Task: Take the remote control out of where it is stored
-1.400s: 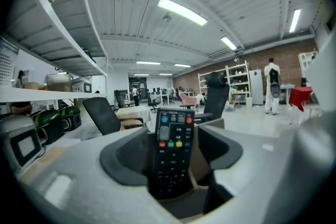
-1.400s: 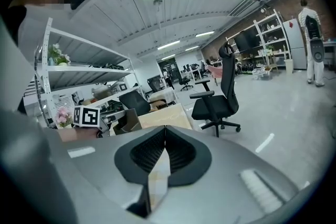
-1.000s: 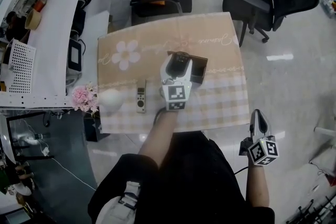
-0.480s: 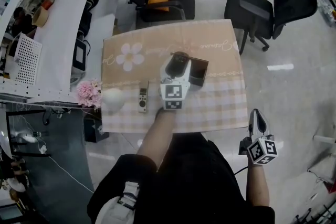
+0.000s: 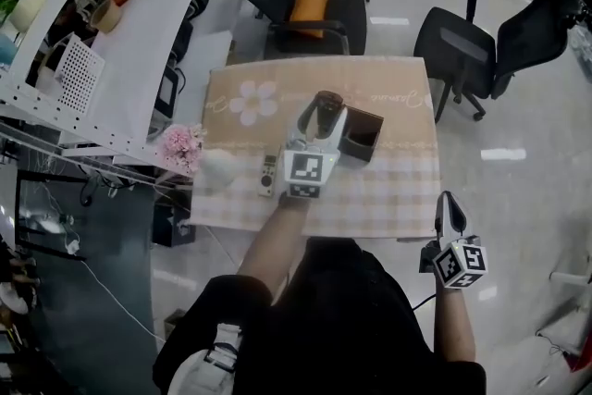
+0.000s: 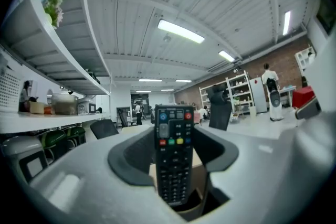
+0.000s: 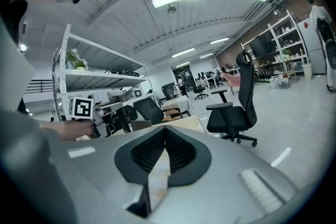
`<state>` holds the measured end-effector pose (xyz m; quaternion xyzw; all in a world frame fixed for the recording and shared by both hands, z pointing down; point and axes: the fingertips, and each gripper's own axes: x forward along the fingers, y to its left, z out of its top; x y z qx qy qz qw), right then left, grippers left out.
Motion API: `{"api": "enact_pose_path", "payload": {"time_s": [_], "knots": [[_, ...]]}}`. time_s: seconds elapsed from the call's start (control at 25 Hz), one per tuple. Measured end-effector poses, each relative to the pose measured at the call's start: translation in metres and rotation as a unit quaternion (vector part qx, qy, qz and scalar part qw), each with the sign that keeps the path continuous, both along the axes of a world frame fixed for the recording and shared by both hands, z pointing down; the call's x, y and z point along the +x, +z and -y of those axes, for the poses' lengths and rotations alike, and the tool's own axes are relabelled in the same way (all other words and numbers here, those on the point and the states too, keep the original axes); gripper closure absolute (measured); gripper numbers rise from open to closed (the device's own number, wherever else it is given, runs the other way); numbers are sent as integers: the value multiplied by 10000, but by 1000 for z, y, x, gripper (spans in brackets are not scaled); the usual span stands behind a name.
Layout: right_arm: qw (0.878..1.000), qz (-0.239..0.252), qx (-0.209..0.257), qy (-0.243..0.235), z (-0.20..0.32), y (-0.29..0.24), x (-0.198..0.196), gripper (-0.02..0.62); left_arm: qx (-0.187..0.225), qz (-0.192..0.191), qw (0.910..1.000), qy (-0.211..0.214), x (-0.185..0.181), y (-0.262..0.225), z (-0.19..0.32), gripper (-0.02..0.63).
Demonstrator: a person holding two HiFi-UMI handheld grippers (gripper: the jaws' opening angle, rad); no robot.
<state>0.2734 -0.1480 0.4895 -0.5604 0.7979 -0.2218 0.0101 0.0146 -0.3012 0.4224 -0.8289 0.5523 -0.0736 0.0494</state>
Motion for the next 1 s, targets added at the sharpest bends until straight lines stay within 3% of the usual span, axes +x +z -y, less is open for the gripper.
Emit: {"api": "enact_pose_path", "payload": {"time_s": [0.16,0.32,0.72,1.0], "knots": [[9994,70,154,-307,8,-8,-19,591,270,-25,9996,49,-11,-23,-23,380],[9970,112,240,-723,10,-13,-48,590,359,234,9991,64,-26,-28,-48,380],[9905,126,177,-1359,8,-2,-88,591,-287,911,9945,420,-30,30,-107,380],[9906,126,159,-1349,6,3,-82,591,-811,1736,9761,1024,-6,87,-132,380]]}}
